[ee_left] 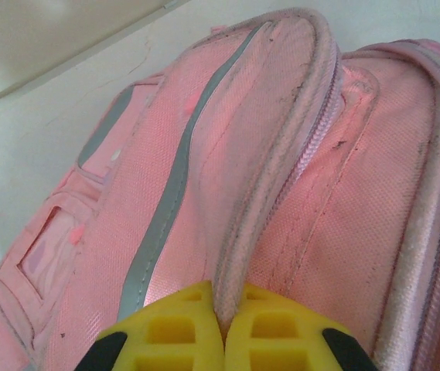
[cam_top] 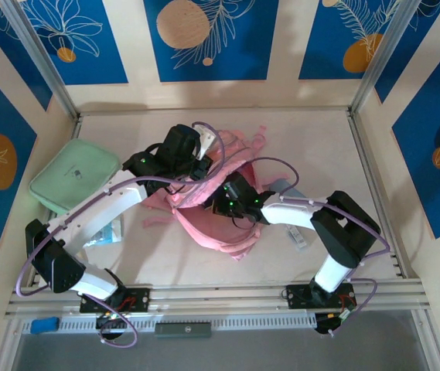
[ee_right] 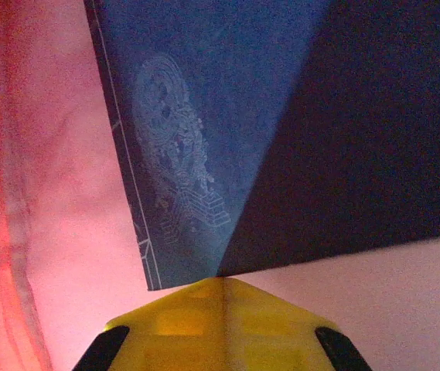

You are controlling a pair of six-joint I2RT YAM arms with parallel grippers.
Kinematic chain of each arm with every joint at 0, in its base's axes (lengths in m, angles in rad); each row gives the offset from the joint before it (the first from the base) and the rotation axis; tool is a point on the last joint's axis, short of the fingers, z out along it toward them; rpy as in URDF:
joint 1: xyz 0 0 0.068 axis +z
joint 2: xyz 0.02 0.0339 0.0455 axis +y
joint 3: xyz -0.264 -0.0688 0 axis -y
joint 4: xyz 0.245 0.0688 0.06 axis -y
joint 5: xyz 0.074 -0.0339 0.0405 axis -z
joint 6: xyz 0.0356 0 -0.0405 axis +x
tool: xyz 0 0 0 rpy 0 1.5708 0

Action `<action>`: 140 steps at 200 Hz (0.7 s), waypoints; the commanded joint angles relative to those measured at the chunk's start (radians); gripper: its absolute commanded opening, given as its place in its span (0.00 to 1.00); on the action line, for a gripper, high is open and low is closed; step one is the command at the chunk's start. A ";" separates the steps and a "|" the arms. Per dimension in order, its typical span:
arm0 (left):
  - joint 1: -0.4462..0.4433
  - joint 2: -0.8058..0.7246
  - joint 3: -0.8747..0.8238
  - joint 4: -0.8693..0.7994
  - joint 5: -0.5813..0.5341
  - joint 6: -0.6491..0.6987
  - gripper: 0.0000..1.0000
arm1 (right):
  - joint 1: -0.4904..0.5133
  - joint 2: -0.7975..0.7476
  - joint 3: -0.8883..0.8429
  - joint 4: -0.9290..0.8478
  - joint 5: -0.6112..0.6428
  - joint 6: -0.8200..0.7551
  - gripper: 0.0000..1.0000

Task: Pack the student bag
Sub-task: Place the book in the student bag, then close the student bag at the center of the table.

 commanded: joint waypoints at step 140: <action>-0.039 0.153 -0.001 0.097 0.103 -0.515 0.00 | -0.380 -0.620 -0.104 -0.539 -0.188 -0.148 0.09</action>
